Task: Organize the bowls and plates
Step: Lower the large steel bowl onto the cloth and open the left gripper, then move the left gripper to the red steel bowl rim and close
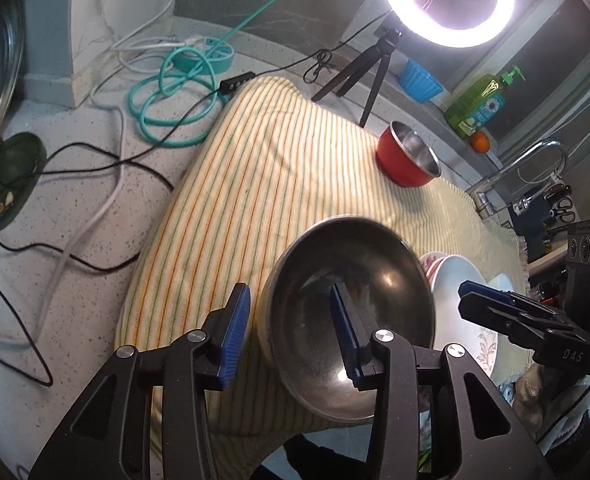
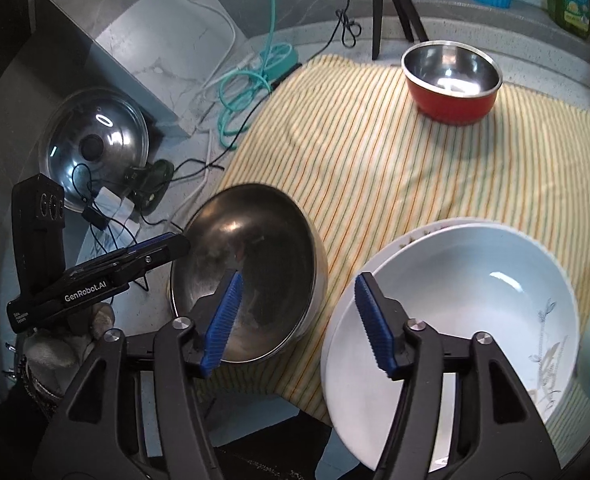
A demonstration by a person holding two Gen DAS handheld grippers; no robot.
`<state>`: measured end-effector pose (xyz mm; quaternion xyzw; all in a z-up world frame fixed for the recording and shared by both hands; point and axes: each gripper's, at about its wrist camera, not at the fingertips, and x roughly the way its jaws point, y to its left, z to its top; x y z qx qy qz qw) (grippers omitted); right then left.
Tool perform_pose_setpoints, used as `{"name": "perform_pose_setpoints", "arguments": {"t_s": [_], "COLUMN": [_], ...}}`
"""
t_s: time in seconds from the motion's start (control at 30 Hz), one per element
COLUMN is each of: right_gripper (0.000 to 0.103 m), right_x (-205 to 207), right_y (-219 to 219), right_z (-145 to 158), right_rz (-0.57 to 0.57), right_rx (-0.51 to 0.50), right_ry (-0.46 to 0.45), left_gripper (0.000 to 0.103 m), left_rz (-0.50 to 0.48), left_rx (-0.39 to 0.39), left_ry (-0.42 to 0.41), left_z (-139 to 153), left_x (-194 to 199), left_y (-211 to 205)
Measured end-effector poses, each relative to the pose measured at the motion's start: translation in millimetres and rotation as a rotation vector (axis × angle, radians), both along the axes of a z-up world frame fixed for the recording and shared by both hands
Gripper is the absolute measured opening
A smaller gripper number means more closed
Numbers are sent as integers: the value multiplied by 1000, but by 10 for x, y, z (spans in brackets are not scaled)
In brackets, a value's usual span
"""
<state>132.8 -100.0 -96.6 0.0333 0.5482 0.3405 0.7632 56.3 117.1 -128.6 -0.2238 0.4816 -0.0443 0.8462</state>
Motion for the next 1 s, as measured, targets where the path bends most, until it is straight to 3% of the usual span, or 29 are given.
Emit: {"name": "perform_pose_setpoints", "arguments": {"t_s": [0.1,0.17,0.23,0.37,0.8,0.87,1.0], "right_gripper": [77,79,85,85,86,85,86], "right_x": [36,91,173,386,1079,1176,1367], "right_y": [-92,-179,-288,-522,-961,-977,-1011], "right_z": [158,254,338,461,322,271,160], "right_rz": [-18,-40,-69,-137,-265,-270,-288], "right_rx": [-3,-7,-2,6,20,21,29], "right_ry": [-59,-85,-100,-125,-84,-69,-35], "left_gripper": [41,53,54,54,54,67,67], "left_rz": [-15,-21,-32,-72,-219,-228,-241], "left_rx": [2,2,-1,9,11,7,-24], "left_ry": [-27,-50,-68,-108,-102,-87,-44], "left_z": [107,190,254,379,399,363,286], "left_x": [84,174,275,517,1406,1515,1739], "left_y": [-15,-32,-51,-137,-613,-670,-734]}}
